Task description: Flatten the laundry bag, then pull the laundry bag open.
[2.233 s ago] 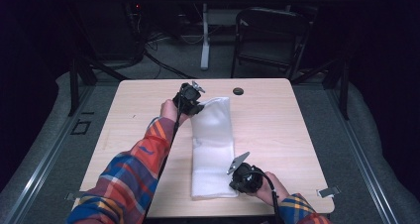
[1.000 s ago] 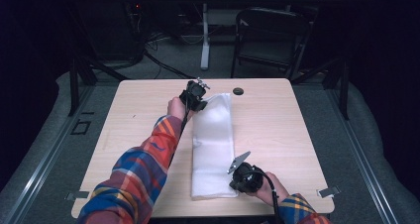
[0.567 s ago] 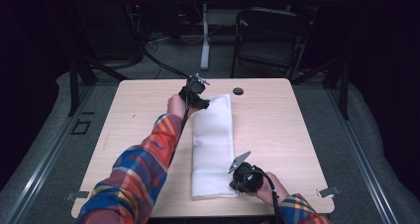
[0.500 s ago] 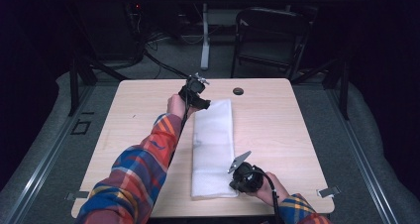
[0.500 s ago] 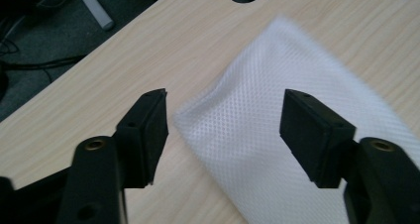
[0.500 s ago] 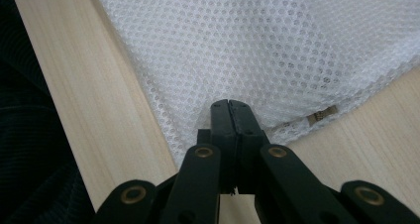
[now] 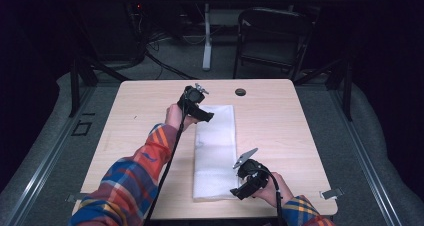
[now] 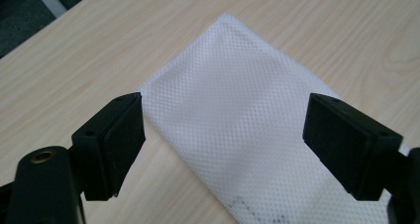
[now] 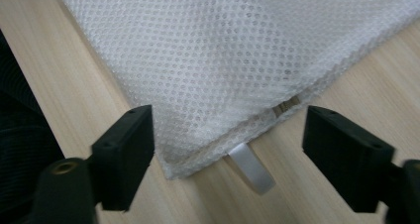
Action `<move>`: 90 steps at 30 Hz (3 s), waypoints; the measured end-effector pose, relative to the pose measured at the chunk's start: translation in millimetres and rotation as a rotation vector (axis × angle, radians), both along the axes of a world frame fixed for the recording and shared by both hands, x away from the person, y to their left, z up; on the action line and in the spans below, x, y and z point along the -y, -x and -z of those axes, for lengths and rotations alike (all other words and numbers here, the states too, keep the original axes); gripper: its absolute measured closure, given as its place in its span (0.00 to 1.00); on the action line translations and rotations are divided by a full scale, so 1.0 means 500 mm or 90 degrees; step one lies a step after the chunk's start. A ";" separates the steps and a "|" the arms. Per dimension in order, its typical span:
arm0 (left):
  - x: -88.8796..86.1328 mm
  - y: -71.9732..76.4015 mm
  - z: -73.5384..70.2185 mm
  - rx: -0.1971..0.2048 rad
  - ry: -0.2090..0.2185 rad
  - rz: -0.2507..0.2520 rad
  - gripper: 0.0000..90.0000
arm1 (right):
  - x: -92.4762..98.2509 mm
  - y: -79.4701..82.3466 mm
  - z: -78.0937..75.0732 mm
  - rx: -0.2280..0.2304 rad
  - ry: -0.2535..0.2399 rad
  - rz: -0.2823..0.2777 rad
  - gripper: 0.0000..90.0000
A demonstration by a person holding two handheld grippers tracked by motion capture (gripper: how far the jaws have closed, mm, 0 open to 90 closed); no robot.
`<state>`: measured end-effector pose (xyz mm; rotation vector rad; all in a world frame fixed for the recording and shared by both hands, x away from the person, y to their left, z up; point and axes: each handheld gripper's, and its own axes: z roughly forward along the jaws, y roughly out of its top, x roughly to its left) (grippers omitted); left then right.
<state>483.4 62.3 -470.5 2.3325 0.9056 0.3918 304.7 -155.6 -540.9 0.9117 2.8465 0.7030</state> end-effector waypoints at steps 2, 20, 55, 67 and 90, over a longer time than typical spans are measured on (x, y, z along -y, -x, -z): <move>-0.003 0.014 0.007 -0.004 0.004 0.007 0.17 | 0.005 -0.001 -0.003 0.003 -0.003 0.014 0.15; 0.003 0.156 0.043 -0.027 -0.002 0.109 0.13 | 0.019 0.000 -0.017 0.003 -0.026 0.049 0.07; 0.000 0.324 0.088 -0.052 -0.035 0.175 0.09 | 0.032 -0.018 -0.005 -0.011 -0.014 0.075 0.16; 0.047 0.363 0.121 -0.061 -0.040 0.249 0.17 | 0.034 -0.016 -0.007 -0.004 -0.002 0.077 0.19; 0.068 0.364 0.171 -0.084 -0.086 0.297 0.78 | 0.031 -0.014 -0.005 0.000 -0.006 0.083 0.28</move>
